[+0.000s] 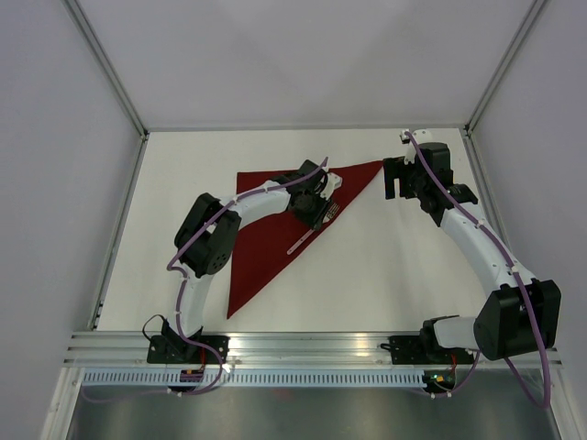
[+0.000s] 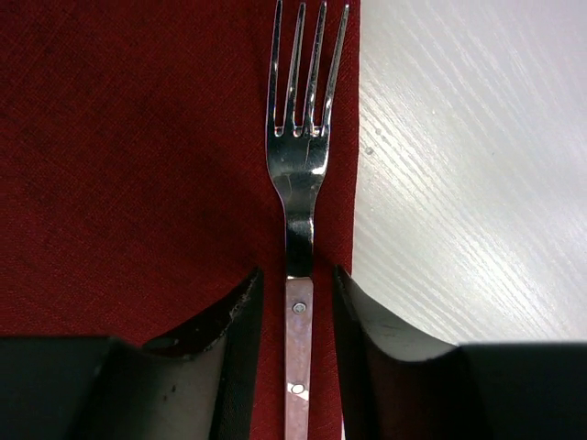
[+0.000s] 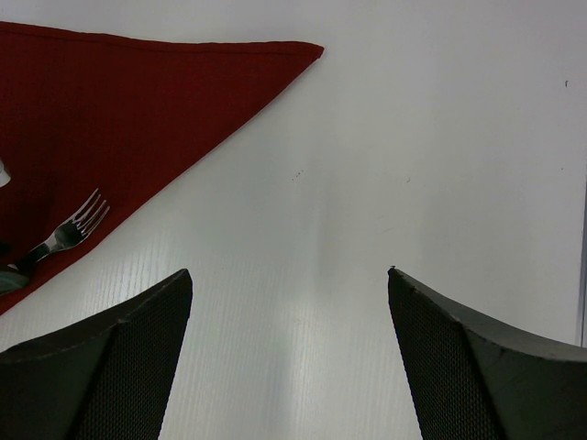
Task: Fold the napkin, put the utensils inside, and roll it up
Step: Place the utensil onto the napkin
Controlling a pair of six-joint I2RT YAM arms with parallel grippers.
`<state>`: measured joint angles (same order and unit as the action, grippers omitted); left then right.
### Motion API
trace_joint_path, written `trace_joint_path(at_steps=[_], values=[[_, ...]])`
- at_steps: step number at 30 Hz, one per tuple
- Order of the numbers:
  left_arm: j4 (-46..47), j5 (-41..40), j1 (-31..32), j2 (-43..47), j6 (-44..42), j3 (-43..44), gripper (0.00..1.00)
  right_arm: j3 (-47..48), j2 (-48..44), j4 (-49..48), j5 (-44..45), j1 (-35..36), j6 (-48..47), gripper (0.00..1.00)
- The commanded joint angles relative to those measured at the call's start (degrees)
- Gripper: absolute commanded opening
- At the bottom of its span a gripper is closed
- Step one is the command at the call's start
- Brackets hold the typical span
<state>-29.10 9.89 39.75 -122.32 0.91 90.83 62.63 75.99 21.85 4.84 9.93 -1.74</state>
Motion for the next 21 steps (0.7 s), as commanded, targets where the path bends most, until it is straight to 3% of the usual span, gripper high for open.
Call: trace_joint_path(at_steps=[1,12,21], values=[[-0.69,-0.83,0.33,0.07,1.55,2.69,0.44,0.12,-0.05,0.83,0.52,0.26,-0.02,0.92],[-0.69,-1.8,0.33,3.4,2.87,9.37,0.55,6.36,5.92,0.49,-1.5,0.0,4.55,0.94],[-0.69,-8.75,0.07,12.63,8.23,6.3,0.59,15.14,28.23,-9.36,-15.73,-9.58,18.16,0.88]])
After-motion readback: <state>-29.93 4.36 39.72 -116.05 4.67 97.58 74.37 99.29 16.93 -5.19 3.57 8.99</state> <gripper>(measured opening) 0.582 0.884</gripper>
